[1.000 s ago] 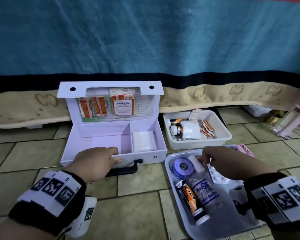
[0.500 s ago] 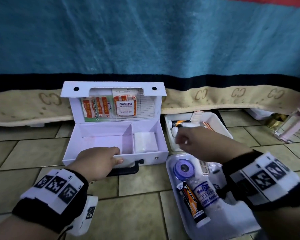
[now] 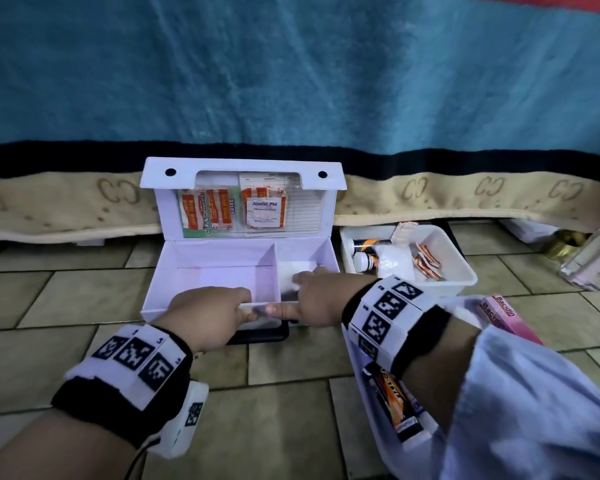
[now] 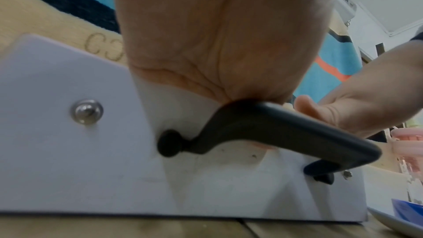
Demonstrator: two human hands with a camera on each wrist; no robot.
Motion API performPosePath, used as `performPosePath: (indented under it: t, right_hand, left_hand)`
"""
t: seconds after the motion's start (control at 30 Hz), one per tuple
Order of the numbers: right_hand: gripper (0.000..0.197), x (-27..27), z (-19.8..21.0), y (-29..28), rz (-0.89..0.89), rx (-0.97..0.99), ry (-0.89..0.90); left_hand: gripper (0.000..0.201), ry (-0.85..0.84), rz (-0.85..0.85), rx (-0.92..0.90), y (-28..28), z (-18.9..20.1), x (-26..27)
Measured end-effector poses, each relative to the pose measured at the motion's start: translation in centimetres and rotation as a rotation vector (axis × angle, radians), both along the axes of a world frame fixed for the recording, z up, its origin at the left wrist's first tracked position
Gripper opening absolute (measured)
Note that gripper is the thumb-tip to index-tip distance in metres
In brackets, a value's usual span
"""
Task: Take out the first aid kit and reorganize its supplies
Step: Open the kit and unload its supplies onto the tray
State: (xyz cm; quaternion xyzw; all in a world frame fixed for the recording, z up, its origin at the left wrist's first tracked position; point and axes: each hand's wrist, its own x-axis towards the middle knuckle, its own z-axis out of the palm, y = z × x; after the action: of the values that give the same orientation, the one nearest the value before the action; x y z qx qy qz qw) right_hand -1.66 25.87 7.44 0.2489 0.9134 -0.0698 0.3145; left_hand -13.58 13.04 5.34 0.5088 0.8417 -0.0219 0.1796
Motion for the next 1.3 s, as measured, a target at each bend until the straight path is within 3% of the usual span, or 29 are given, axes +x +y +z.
performPosePath:
  t: [0.1,0.3,0.37,0.5,0.63,0.7,0.8,1.0,1.2,1.3]
  right_hand:
    - [0.070,0.8,1.2,0.4,0.045,-0.029,0.082]
    - [0.070,8.4,8.1,1.2,-0.091,-0.280,0.688]
    - [0.069,12.8,9.8,1.2,-0.129,-0.248,0.795]
    - [0.064,19.9,9.6,0.6,-0.327,-0.045,0.669]
    - [0.100,24.1,5.2,0.0,-0.438,0.022,0.321]
    - [0.088,23.8,3.7,-1.0,-0.429,-0.038,0.203]
    - [0.024,22.9,1.8,-1.8,-0.402,0.012,0.192]
    - [0.030,21.7,2.0,-1.2,-0.496,0.032,0.276]
    - [0.013,13.5,7.2,-1.6,-0.249,-0.107,0.568]
    - [0.029,7.8,7.9,-0.8,-0.100,-0.136,0.537]
  left_hand:
    - [0.025,-0.005,0.003,-0.012,0.1,0.2,0.1]
    - [0.022,-0.001,-0.012,-0.013,-0.2,0.4,0.2]
    - [0.022,0.005,-0.018,-0.008,-0.2,0.4,0.2]
    - [0.022,0.005,-0.033,0.005,-0.2,0.4,0.2]
    - [0.021,-0.007,-0.034,0.012,-0.3,0.5,0.3]
    - [0.021,-0.007,-0.037,0.012,-0.3,0.5,0.3]
    - [0.021,-0.008,-0.042,0.011,-0.2,0.5,0.1]
    - [0.020,-0.017,-0.057,0.020,-0.3,0.4,0.1]
    - [0.021,-0.031,-0.059,0.032,-0.2,0.2,0.0]
    - [0.020,0.023,-0.075,0.028,-0.2,0.2,0.2]
